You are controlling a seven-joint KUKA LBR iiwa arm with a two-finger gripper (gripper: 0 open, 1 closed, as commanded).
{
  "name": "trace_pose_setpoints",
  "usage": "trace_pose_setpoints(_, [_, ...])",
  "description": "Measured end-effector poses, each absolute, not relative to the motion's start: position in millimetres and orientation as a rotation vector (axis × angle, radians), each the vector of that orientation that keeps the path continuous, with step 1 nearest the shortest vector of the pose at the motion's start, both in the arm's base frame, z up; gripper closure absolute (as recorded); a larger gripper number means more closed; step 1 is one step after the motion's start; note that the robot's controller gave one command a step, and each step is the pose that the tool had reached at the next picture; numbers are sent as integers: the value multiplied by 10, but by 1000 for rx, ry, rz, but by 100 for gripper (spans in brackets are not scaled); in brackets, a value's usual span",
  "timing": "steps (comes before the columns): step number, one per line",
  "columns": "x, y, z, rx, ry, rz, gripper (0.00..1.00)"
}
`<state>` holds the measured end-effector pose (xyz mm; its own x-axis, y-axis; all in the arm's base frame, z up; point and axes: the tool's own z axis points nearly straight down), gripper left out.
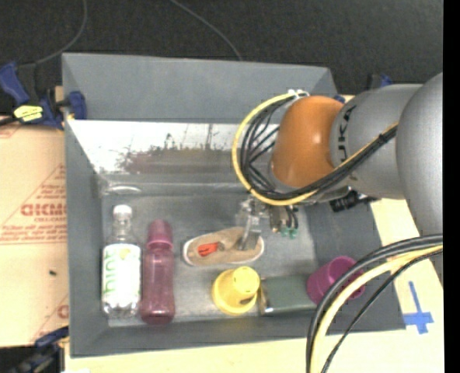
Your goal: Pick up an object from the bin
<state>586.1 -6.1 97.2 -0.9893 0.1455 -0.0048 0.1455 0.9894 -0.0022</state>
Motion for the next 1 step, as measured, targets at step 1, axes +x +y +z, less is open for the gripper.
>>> trace_pose_setpoints(1, [5854,-62,1166,228,3131,-4,100])
